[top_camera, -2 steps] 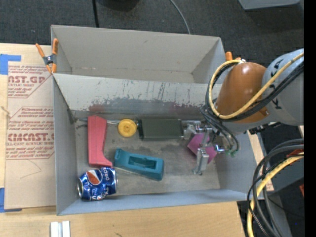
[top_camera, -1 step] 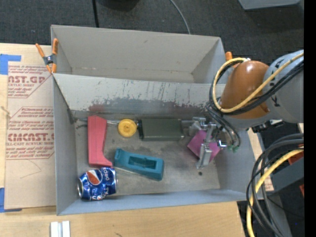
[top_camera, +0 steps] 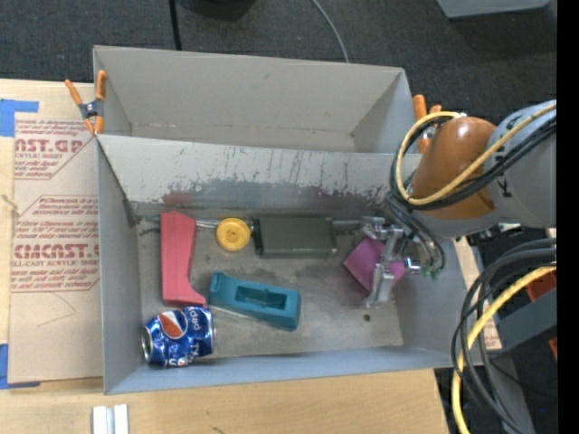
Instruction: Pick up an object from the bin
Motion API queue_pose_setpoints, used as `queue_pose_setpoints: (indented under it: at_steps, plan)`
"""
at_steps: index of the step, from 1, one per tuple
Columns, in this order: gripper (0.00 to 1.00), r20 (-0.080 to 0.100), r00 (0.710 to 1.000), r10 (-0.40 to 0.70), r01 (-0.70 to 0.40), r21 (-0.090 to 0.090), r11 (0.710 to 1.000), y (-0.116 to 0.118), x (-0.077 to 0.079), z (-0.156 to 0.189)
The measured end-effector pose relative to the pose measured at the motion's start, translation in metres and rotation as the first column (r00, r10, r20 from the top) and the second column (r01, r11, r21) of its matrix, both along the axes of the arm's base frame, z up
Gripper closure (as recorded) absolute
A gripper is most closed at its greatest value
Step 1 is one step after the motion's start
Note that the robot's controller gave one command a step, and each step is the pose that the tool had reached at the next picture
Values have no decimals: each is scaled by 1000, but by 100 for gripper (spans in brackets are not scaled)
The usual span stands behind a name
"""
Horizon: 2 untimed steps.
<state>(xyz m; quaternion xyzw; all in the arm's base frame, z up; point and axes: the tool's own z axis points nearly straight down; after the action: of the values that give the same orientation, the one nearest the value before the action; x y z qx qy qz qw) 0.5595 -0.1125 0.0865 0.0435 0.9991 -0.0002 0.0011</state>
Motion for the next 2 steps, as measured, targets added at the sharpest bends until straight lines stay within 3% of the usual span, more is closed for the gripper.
queue_pose_setpoints:
  at_steps: [1, 2]
  plan:
    - [100, 1, 980, 201, -201, 13, 980, -7, -3, -6]
    - [100, 1, 980, 201, -201, 12, 980, -7, -3, -6]
